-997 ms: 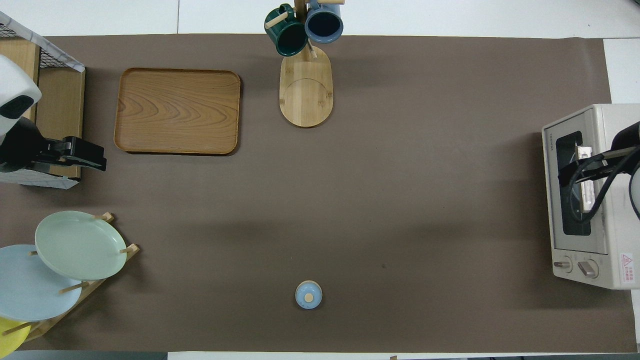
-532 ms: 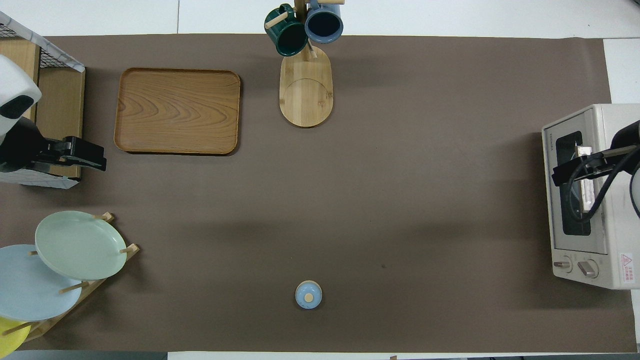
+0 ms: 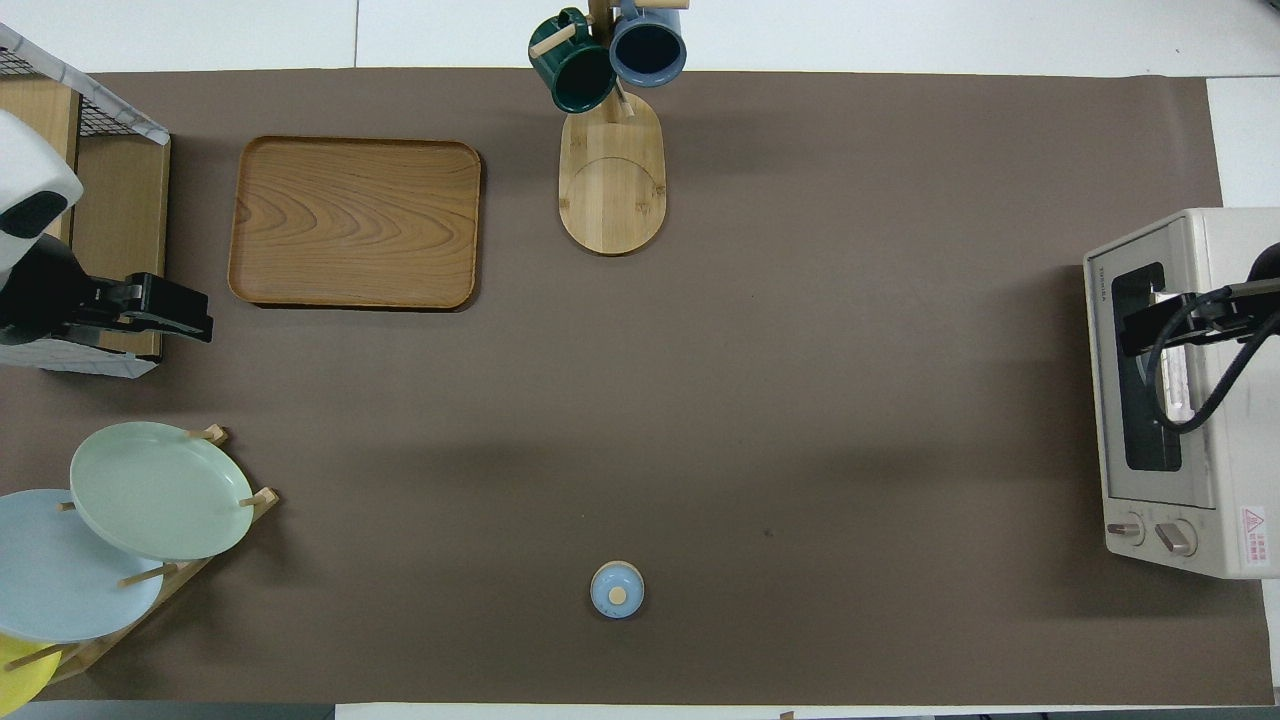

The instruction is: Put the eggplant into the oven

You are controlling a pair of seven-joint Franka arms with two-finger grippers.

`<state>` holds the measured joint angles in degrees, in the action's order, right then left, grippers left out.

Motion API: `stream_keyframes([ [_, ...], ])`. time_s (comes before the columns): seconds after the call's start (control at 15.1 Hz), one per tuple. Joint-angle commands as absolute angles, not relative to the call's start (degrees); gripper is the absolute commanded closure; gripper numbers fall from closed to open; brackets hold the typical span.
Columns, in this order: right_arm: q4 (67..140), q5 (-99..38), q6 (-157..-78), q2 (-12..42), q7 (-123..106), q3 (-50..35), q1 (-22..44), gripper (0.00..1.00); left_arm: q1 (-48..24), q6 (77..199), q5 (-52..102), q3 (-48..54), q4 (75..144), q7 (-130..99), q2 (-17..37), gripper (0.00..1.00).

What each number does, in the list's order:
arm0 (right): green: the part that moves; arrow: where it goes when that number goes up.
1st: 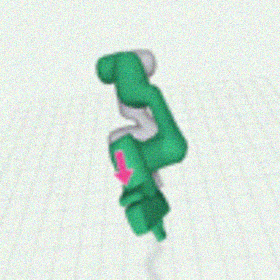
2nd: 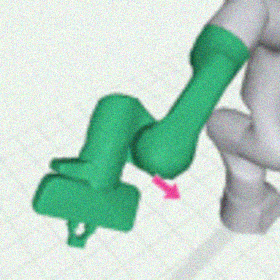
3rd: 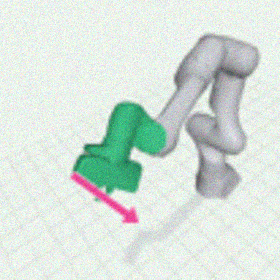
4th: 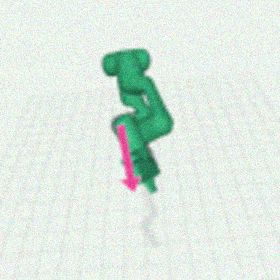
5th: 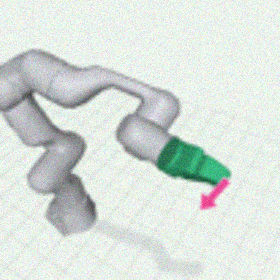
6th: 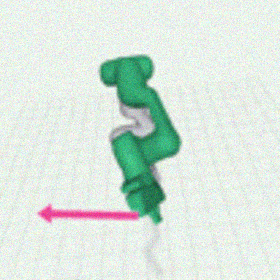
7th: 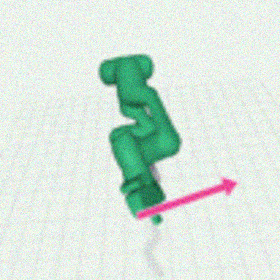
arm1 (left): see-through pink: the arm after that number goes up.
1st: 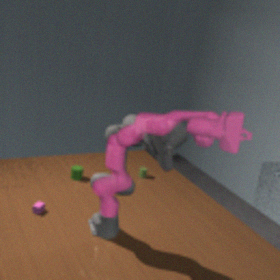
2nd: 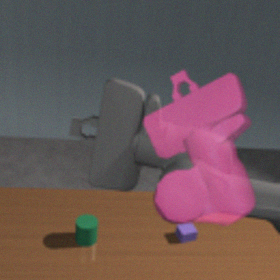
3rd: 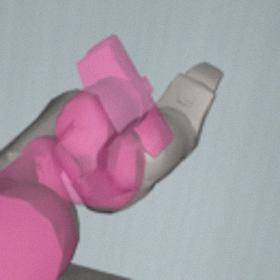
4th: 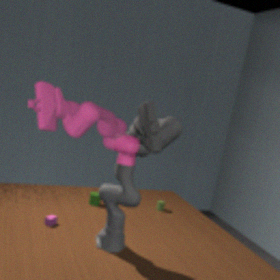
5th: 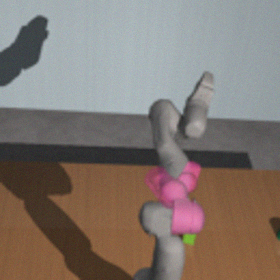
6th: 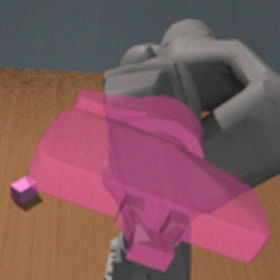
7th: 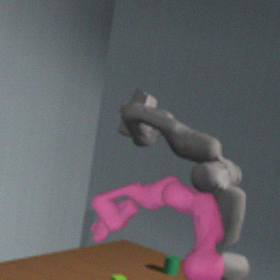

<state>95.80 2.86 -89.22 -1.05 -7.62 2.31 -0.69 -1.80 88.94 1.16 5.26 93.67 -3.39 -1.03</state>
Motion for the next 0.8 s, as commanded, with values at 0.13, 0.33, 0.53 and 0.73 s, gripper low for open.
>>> stream_keyframes([
  [0.13, 95.0, 1.1, -89.0, -2.0, -6.3, 2.5, -0.6, 0.0, -1.2, 89.7, 1.7, 5.4, 94.7, -3.8, -2.0, 0.0],
  [0.33, 94.2, 0.8, -89.0, -1.8, -5.3, 2.8, -1.0, 0.0, -1.3, 89.7, 1.7, 5.4, 94.7, -3.8, -2.0, 0.0],
  [0.53, 94.3, 0.8, -88.7, -1.8, -4.6, 2.6, -0.9, 0.0, -1.3, 89.7, 1.7, 5.4, 94.7, -3.8, -2.0, 0.0],
  [0.73, 94.2, -0.8, -87.8, -1.8, -4.6, 2.5, -0.5, 0.0, -1.3, 89.7, 1.8, 5.4, 94.7, -3.8, -2.0, 0.0],
])
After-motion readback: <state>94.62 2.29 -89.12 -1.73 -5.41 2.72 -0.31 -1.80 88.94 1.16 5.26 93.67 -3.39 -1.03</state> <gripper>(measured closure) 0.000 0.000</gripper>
